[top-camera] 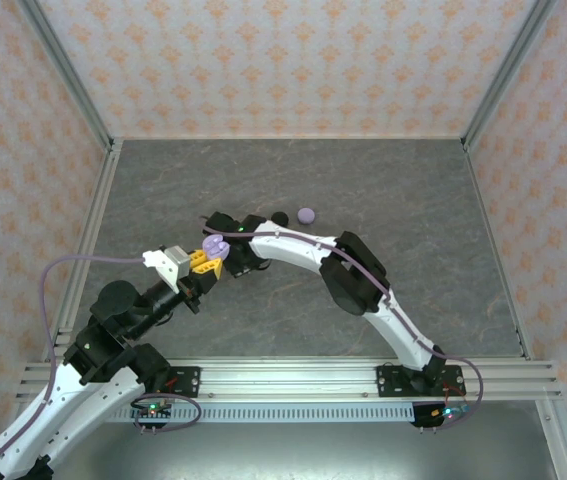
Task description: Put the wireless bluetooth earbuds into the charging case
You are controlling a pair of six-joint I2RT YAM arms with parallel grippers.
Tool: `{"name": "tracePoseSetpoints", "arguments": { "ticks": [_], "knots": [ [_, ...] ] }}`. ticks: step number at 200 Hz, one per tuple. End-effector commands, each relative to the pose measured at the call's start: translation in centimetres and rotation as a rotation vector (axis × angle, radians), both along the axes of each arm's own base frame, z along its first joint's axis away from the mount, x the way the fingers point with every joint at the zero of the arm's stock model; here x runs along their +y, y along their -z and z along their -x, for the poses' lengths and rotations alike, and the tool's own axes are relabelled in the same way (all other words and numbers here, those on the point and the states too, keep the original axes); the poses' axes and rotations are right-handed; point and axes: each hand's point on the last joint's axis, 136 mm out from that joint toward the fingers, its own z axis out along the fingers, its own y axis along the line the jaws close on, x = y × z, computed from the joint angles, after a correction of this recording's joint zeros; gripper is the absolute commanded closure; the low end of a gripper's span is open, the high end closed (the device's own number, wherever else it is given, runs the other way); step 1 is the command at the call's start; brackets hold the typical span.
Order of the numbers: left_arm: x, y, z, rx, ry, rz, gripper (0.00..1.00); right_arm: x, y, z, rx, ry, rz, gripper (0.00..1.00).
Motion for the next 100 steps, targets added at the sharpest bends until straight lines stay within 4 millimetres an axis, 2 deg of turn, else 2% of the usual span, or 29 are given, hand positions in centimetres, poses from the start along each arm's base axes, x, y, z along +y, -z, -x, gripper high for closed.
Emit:
{"name": "tracePoseSetpoints", "arguments": {
  "ticks": [1,24,56,79,100],
  "knots": [
    [-0.1,-1.0,0.1,-0.028,0.007,0.018,1.00,-1.9,-3.2,-0.9,-0.029,0.059,-0.055,0.80],
    [-0.4,-0.8,0.0,-0.026,0.018,0.029,1.00,-3.3,-7.5,-1.9,-0.107,0.087,-0.166,0.80],
    [-1.5,0.1,-0.7,-0.013,0.049,0.039,1.00,-7.0,-13.7,-2.3,-0.234,0.156,-0.350,0.80],
    [-2.5,0.7,-1.3,-0.001,0.074,0.054,1.00,-9.0,-18.2,-1.4,-0.301,0.164,-0.486,0.80],
    [-3.5,1.0,-2.0,0.009,0.100,0.063,1.00,-9.8,-22.6,0.1,-0.364,0.126,-0.616,0.80]
  ]
}}
